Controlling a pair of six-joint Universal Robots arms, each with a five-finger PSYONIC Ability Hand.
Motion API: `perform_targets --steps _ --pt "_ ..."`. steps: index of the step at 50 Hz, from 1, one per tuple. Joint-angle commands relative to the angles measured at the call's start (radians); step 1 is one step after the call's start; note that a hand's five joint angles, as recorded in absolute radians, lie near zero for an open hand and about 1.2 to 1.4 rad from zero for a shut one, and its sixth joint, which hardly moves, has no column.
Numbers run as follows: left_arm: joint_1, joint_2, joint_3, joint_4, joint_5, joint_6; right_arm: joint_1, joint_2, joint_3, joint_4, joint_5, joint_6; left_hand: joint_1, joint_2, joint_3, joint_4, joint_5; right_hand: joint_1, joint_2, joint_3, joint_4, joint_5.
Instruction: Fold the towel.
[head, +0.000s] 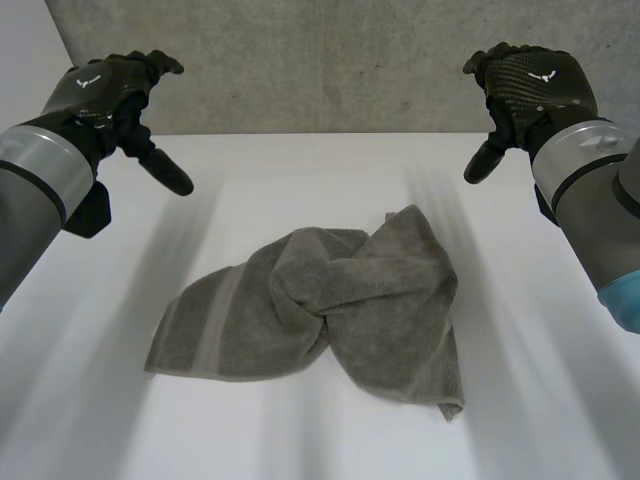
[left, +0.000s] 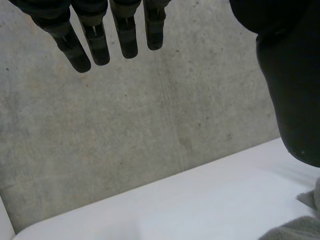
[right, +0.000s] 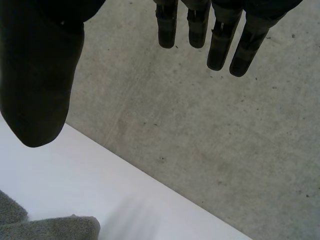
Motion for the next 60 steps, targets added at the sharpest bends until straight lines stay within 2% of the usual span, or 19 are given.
perform_targets --steps 1,5,7,8,10,13,15,18,21,24,26,34,40,52,60 --pt "-0.001 0.024 -0.08 -0.042 0.006 0.007 -0.001 -0.009 -0.014 0.1 -0.054 -0.055 -0.031 -0.027 -0.009 -0.024 -0.014 -0.052 -0.063 -0.065 -0.07 -0.056" --pt "0.0 0.062 -0.167 -0.05 0.014 0.043 -0.004 -0.013 -0.006 0.199 -0.115 -0.098 -0.007 -0.004 0.014 0.0 0.009 -0.052 -0.063 -0.065 -0.07 -0.056" --pt "0.003 0.09 -0.269 -0.047 0.024 0.127 -0.011 -0.013 0.024 0.286 -0.176 -0.127 0.01 0.014 0.032 0.017 0.027 -0.052 -0.063 -0.065 -0.07 -0.056" --pt "0.003 0.09 -0.269 -0.047 0.024 0.128 -0.011 -0.013 0.024 0.286 -0.177 -0.127 0.01 0.014 0.032 0.018 0.027 -0.052 -0.063 -0.065 -0.07 -0.056" --pt "0.003 0.102 -0.376 -0.044 0.064 0.239 -0.031 -0.018 0.093 0.357 -0.241 -0.162 0.013 0.017 0.035 0.02 0.03 -0.052 -0.063 -0.065 -0.07 -0.056" --pt "0.006 0.107 -0.434 -0.041 0.089 0.293 -0.039 -0.024 0.135 0.38 -0.272 -0.184 0.025 0.029 0.047 0.032 0.042 -0.052 -0.063 -0.065 -0.07 -0.056" --pt "0.012 0.108 -0.528 -0.022 0.135 0.371 -0.048 -0.047 0.225 0.389 -0.327 -0.217 0.051 0.055 0.073 0.059 0.068 -0.052 -0.063 -0.065 -0.07 -0.056" --pt "0.018 0.095 -0.588 0.033 0.159 0.399 -0.056 -0.062 0.315 0.382 -0.354 -0.234 0.04 0.043 0.061 0.047 0.056 -0.052 -0.063 -0.065 -0.07 -0.056" --pt "0.02 0.087 -0.607 0.068 0.159 0.399 -0.059 -0.064 0.36 0.366 -0.361 -0.237 0.04 0.043 0.061 0.047 0.056 -0.052 -0.063 -0.065 -0.07 -0.056" --pt "0.017 0.049 -0.627 0.139 0.152 0.401 -0.054 -0.063 0.449 0.293 -0.367 -0.237 0.031 0.034 0.053 0.038 0.047 -0.03 -0.041 -0.043 -0.048 -0.034" --pt "0.017 0.004 -0.625 0.185 0.149 0.399 -0.047 -0.059 0.532 0.186 -0.364 -0.237 0.022 0.026 0.044 0.029 0.039 -0.01 -0.021 -0.022 -0.027 -0.014" --pt "0.017 -0.097 -0.601 0.269 0.15 0.405 -0.04 -0.026 0.644 -0.003 -0.356 -0.236 0.019 0.023 0.041 0.026 0.036 -0.007 -0.018 -0.019 -0.024 -0.011" --pt "0.009 -0.178 -0.576 0.28 0.147 0.405 -0.04 0.0 0.667 -0.065 -0.358 -0.216 0.034 0.037 0.055 0.041 0.05 0.026 0.014 0.013 0.008 0.022" --pt "-0.003 -0.24 -0.546 0.28 0.149 0.405 -0.039 0.042 0.684 -0.161 -0.356 -0.15 0.04 0.043 0.061 0.047 0.056 0.19 0.179 0.178 0.172 0.186" --pt "-0.009 -0.267 -0.512 0.281 0.147 0.404 -0.016 0.083 0.661 -0.183 -0.356 -0.148 0.11 0.114 0.132 0.117 0.127 0.522 0.51 0.509 0.504 0.518"
